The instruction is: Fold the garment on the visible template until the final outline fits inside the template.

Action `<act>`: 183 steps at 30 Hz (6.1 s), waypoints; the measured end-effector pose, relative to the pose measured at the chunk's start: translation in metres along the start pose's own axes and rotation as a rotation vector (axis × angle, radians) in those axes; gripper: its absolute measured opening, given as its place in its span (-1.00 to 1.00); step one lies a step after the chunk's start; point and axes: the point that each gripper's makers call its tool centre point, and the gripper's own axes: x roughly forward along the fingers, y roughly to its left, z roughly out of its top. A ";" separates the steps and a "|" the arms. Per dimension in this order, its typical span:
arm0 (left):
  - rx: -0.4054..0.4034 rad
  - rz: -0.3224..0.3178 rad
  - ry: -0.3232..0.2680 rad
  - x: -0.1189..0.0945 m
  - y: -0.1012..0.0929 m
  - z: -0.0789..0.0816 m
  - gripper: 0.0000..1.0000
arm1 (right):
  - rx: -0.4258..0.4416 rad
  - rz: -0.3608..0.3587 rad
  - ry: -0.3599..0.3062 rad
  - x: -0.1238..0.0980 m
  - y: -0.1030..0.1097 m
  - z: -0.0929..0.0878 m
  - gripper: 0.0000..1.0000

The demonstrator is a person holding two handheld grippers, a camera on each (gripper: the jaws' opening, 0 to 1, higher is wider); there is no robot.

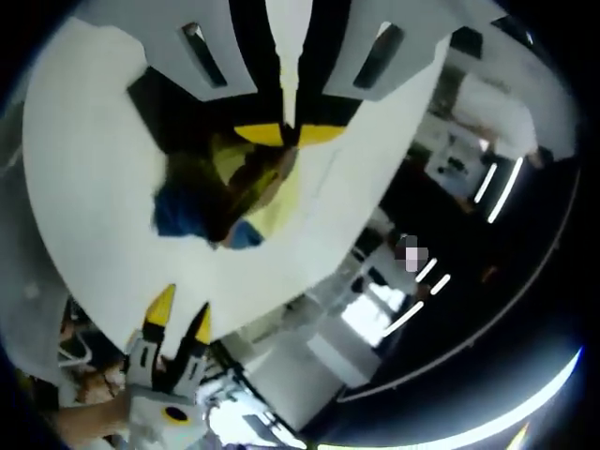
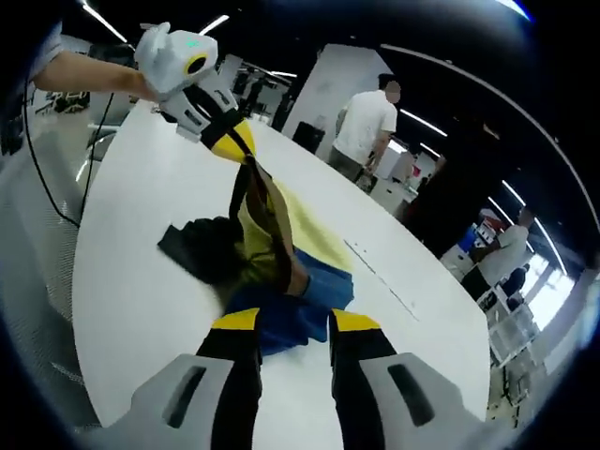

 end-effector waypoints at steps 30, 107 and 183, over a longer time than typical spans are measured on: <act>0.062 0.007 -0.023 -0.013 -0.003 0.013 -1.00 | -0.545 0.051 -0.002 0.064 0.003 0.008 -0.59; -0.150 0.041 -0.058 -0.016 -0.019 0.010 -1.00 | -0.325 -0.165 -0.394 -0.027 -0.092 0.187 -0.95; 0.053 0.310 -0.269 -0.214 0.089 0.176 -1.00 | -0.229 -0.222 -0.562 -0.203 -0.079 0.244 -0.97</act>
